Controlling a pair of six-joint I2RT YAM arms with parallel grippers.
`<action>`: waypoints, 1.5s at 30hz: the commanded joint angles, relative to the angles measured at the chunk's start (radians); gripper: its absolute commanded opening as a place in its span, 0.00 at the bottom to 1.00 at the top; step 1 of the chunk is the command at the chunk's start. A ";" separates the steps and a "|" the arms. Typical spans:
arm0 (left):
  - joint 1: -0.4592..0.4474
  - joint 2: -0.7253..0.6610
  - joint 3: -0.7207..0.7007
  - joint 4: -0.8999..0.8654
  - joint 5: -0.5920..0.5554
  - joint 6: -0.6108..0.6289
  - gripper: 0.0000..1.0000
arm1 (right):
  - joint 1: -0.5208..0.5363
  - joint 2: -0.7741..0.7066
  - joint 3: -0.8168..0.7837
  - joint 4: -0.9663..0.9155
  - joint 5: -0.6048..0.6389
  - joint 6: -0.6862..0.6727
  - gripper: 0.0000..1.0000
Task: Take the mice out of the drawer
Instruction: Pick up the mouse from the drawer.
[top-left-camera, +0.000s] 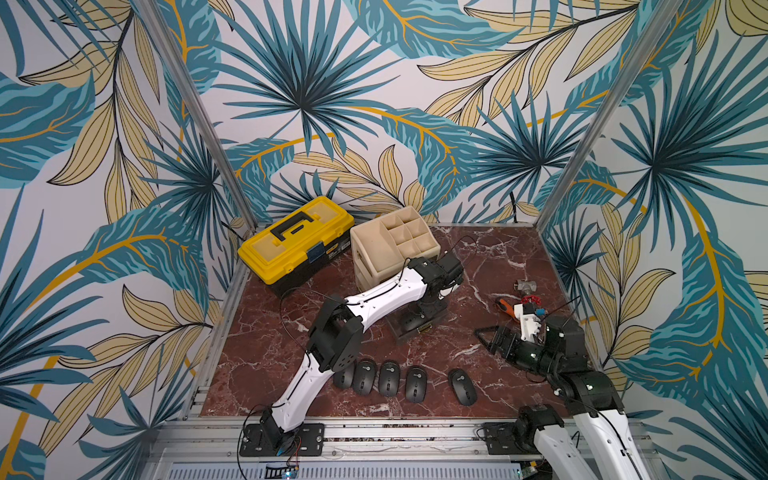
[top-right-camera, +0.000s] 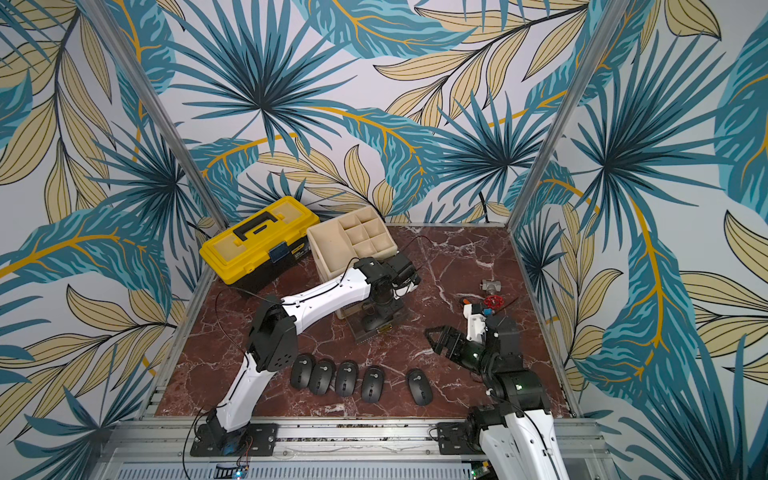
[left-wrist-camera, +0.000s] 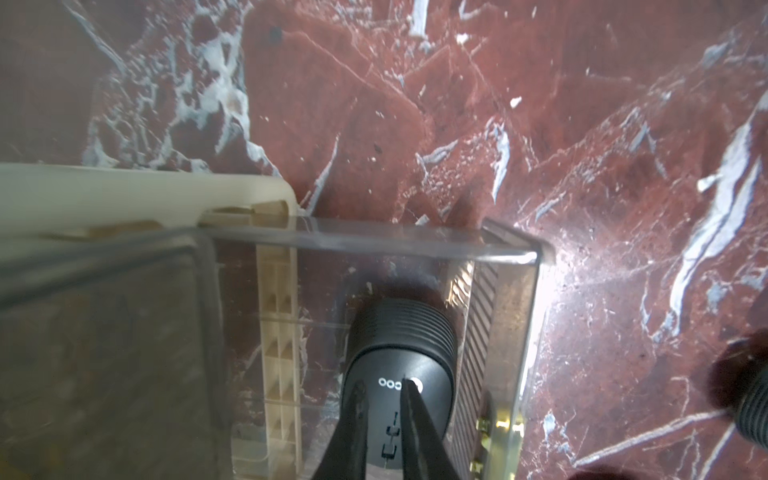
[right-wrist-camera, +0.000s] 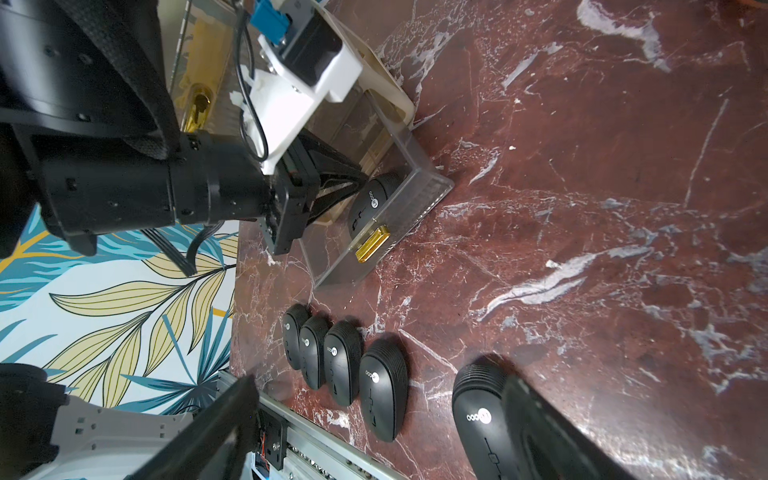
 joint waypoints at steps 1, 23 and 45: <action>0.006 -0.068 -0.047 0.006 0.014 0.024 0.21 | -0.001 -0.005 -0.024 -0.006 -0.014 -0.017 0.94; 0.058 -0.034 -0.085 -0.002 0.191 0.088 0.58 | -0.001 0.001 -0.029 -0.014 -0.012 -0.027 0.93; 0.058 0.064 -0.094 -0.002 0.207 0.065 0.63 | -0.001 0.006 -0.035 -0.012 -0.013 -0.027 0.94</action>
